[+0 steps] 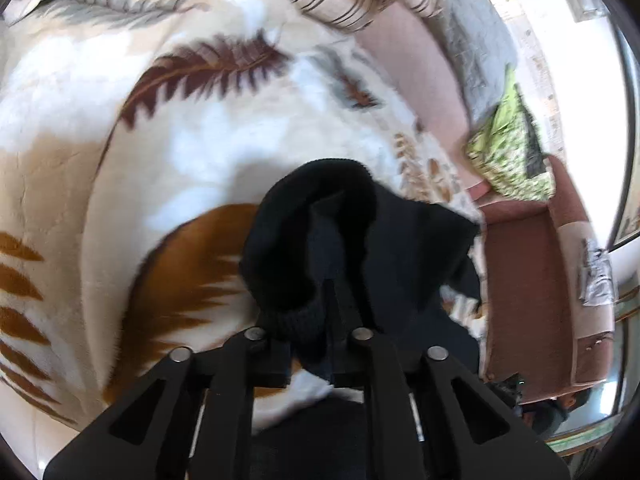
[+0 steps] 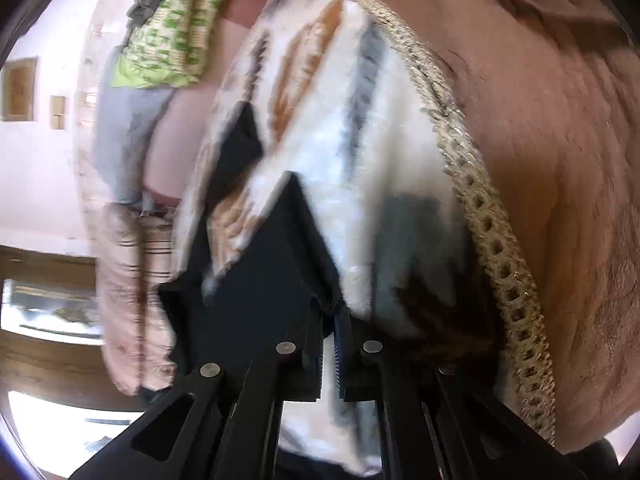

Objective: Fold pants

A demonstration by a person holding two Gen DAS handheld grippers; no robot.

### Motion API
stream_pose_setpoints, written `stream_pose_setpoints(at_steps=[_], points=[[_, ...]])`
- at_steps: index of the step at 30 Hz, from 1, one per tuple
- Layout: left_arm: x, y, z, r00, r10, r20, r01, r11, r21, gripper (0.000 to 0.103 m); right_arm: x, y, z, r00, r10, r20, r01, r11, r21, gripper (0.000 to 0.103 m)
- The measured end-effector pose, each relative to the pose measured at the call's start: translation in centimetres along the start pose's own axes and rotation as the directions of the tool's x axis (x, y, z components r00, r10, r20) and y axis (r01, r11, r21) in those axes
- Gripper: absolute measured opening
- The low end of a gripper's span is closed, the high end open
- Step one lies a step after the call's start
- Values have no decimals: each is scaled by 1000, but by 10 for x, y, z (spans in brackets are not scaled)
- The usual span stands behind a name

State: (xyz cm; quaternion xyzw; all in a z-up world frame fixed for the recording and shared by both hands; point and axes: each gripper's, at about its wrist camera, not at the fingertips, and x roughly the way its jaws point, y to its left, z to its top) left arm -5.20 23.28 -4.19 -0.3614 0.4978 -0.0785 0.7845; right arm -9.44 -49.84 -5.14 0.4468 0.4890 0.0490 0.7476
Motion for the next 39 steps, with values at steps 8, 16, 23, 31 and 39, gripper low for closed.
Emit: stream_pose_setpoints(at_steps=[8,16,23,31,39], points=[[-30,0,15,966,182,183,-166,981,-99,64,-27,92,21,918,-124,378,246,924,-294,40],[-15,-44,-1,985,-170,-3,167,972,-163,75,60,91,57,967,246,71,-241,968,-76,57],[49,-44,-12,978,-124,-168,80,966,-246,75,47,89,49,972,212,101,-200,973,-115,60],[57,-45,-16,978,-152,-142,106,952,-289,52,52,87,50,963,243,114,-237,970,-59,62],[48,-46,-26,983,-175,-53,158,959,-236,9,74,78,58,934,344,99,-351,934,68,65]])
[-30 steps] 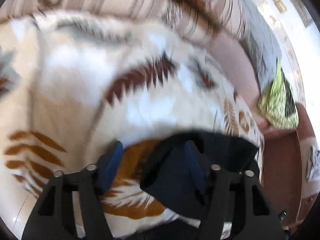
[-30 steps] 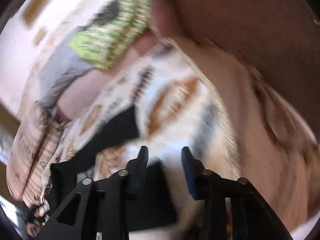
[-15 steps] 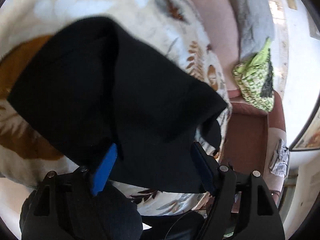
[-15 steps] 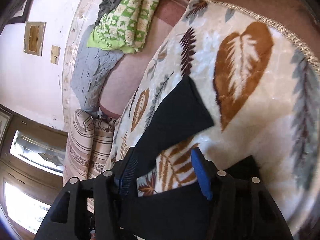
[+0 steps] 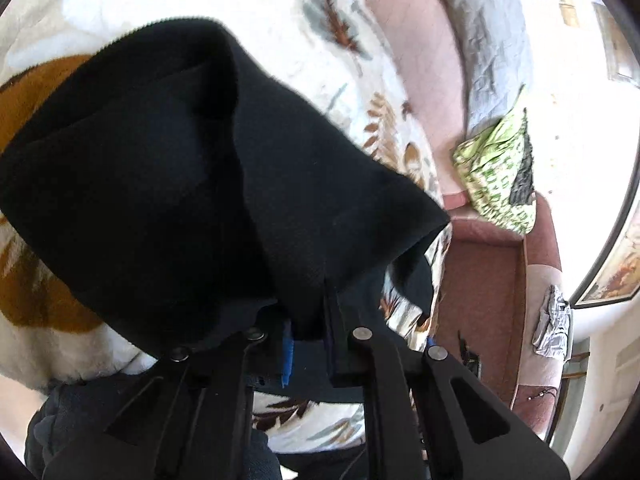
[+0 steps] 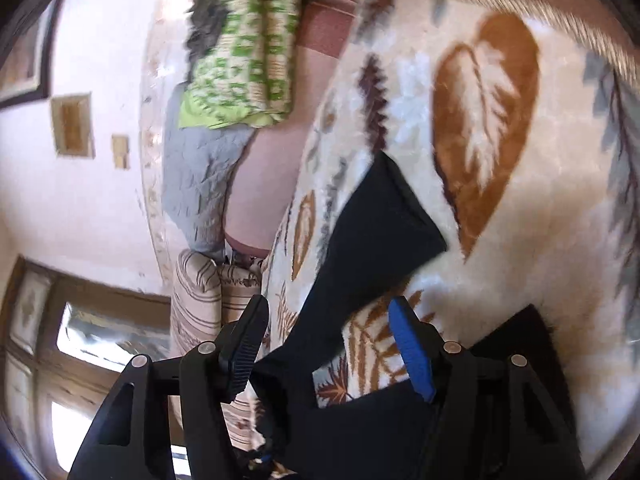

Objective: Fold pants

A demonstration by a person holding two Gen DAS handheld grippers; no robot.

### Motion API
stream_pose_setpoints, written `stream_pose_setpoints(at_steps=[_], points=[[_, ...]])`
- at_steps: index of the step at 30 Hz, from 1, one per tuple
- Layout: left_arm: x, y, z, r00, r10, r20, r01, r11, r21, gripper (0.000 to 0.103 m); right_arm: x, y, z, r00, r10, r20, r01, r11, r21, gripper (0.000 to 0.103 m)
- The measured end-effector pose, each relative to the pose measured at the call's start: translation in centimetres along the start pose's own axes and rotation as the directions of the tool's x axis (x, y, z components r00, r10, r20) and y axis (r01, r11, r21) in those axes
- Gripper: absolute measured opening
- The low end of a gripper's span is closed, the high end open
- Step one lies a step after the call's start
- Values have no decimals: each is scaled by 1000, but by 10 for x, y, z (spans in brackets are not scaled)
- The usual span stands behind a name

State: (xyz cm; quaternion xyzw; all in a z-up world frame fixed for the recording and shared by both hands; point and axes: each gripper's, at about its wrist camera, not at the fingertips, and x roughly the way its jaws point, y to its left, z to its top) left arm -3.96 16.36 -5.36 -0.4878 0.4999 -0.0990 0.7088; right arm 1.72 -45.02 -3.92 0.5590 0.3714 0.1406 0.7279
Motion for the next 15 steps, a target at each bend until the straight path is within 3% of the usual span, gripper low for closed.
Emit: stream_pose_setpoints(at_steps=[5,8,10,11,12,15], points=[[-20,-26,-1,995,-52,83,42,993,112,9,18,-16,13,999,-33,17,32,996,89,66],[-33,-44,6,990,-70,119,51,986,157,9,27,-12,19,997,-70,46,67,996,64,65],[-37,-47,12,988,-76,131,55,987,151,9,33,-11,22,993,-113,37,112,993,29,53],[-41,-48,18,987,-80,142,59,988,143,9,35,-11,21,985,-169,40,168,986,13,23],[-46,-48,22,985,-86,151,65,988,139,9,34,-13,20,984,-174,38,173,985,15,4],[-60,-48,32,974,-112,197,88,988,125,9,15,-1,17,985,-137,101,140,990,-27,3]])
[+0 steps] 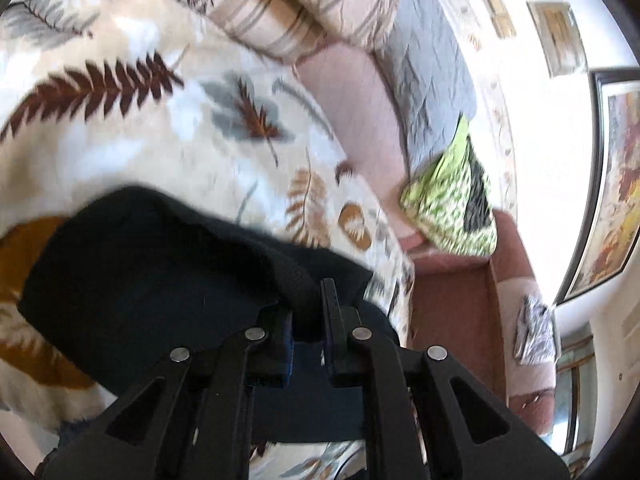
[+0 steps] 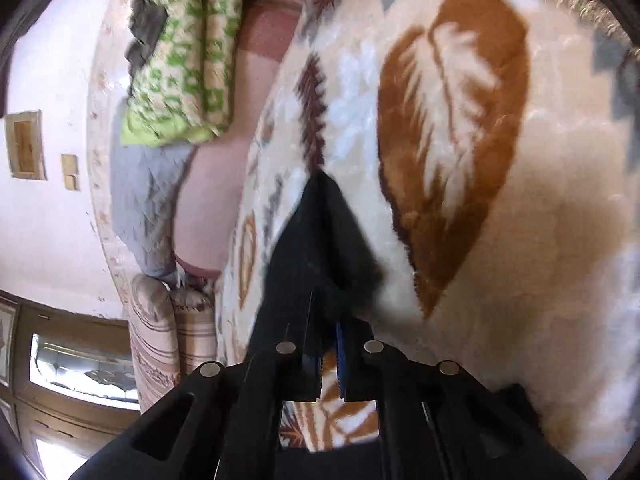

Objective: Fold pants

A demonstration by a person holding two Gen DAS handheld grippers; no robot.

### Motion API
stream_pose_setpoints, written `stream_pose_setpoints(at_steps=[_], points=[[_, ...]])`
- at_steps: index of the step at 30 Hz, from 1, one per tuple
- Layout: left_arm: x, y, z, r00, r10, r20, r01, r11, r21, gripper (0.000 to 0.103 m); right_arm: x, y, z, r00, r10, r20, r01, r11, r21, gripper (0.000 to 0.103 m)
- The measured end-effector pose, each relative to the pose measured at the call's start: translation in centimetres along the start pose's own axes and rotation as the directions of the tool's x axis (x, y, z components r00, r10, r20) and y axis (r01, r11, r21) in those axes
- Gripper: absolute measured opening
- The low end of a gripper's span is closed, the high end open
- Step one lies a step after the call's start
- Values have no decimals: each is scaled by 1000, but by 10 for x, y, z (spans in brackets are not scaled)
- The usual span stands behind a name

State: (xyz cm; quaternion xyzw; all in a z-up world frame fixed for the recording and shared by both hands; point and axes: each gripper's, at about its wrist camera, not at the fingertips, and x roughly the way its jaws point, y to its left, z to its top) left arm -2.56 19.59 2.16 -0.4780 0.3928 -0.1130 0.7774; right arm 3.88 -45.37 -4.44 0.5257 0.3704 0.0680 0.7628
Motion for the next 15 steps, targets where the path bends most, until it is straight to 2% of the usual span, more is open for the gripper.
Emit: stream_pose_setpoints(at_steps=[4,7,9,12,15], points=[[-12,2,18,997,-36,71,38,999,-28,9,-45,20,-13,992,95,82,-88,992,-87,3],[-18,9,27,992,-60,111,65,997,-45,9,-87,27,-32,972,194,132,-175,975,-139,3],[-22,17,33,989,-82,127,90,994,-60,9,-106,24,-46,962,229,152,-208,968,-143,3],[-19,27,40,987,-95,133,107,991,-80,9,-121,6,-62,960,220,174,-210,975,-79,3],[-3,35,52,987,-95,132,108,989,-98,9,-110,-8,-55,967,186,175,-193,981,22,3]])
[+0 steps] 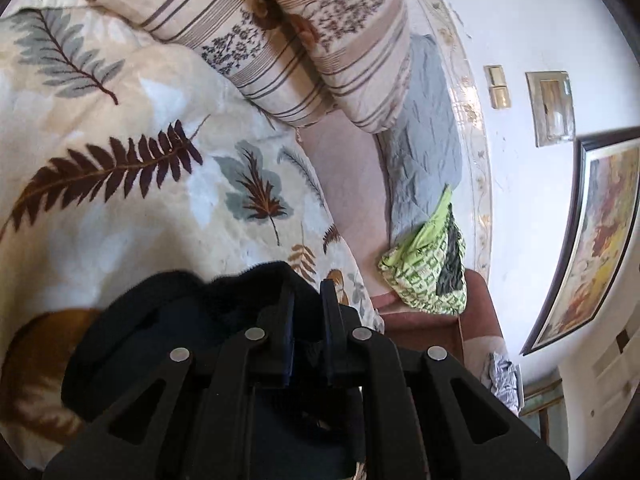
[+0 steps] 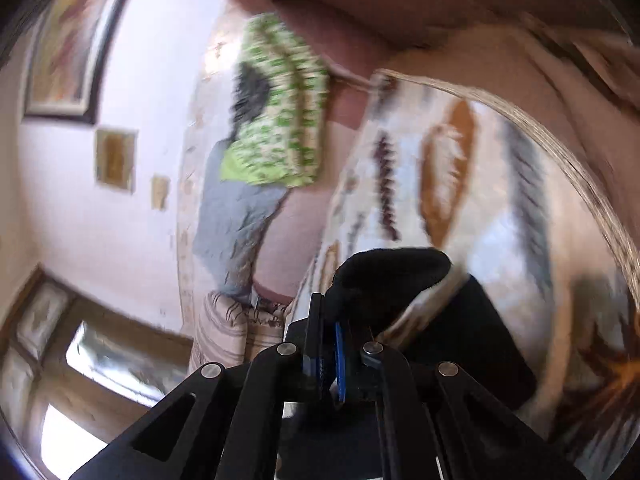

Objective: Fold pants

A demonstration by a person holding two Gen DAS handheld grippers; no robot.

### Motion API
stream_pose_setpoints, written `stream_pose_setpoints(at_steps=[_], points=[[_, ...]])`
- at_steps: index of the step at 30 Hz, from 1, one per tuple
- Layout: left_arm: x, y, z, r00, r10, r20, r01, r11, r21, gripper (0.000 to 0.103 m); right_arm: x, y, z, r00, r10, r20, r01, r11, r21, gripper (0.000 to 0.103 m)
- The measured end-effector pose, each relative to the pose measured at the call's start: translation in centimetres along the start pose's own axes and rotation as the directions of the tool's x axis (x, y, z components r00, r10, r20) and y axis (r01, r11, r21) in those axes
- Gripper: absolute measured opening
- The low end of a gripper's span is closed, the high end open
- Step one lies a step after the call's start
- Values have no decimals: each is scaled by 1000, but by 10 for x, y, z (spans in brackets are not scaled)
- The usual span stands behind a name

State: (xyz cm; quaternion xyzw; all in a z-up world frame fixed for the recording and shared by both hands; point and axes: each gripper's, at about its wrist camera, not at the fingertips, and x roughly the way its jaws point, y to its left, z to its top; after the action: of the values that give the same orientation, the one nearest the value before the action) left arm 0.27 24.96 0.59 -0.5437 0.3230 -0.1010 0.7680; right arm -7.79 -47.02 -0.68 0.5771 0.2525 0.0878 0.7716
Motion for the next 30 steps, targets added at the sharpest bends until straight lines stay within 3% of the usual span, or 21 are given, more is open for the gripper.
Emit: stream_pose_setpoints(at_steps=[5,6,7,8,9,10,13,15,17,19,21,24,28,30], points=[[38,-4,29,1000,4,28,-4,1000,10,3,45,-4,28,999,-47,11,46,995,86,3],[47,-4,40,998,8,56,-8,1000,1,3,65,-2,42,999,-18,35,15,997,80,10],[58,-3,53,995,2,99,-2,1000,-6,3,76,2,51,998,-37,54,36,999,28,12],[63,-3,61,991,17,131,-16,1000,-4,4,87,9,61,994,-72,83,74,997,-28,43],[68,2,73,974,123,190,-121,992,-26,7,92,16,66,989,-53,137,61,997,-53,67],[68,6,77,960,180,213,-172,984,-53,13,92,23,68,985,-9,174,27,994,-105,73],[69,8,72,964,186,193,-184,983,-27,27,90,35,62,984,-64,166,103,966,-236,76],[66,-2,60,967,190,172,-201,978,50,32,92,33,60,994,-86,71,99,972,-215,76],[61,-10,49,976,162,149,-175,982,76,41,93,30,56,996,-83,-32,76,981,-180,76],[61,-22,27,989,119,83,-128,985,112,57,94,26,48,988,-5,-151,-16,990,-137,76],[70,-31,8,994,109,0,-108,982,155,63,98,23,43,971,78,-227,-97,992,-75,76],[89,-30,-12,984,140,-113,-120,979,164,63,105,7,42,969,32,-246,-38,999,-21,76],[91,-12,-1,985,147,-94,-140,987,76,63,129,-15,47,961,-13,-275,29,998,53,75],[91,-5,13,984,157,-90,-153,987,42,63,146,-13,46,947,-60,-315,60,998,-10,65]])
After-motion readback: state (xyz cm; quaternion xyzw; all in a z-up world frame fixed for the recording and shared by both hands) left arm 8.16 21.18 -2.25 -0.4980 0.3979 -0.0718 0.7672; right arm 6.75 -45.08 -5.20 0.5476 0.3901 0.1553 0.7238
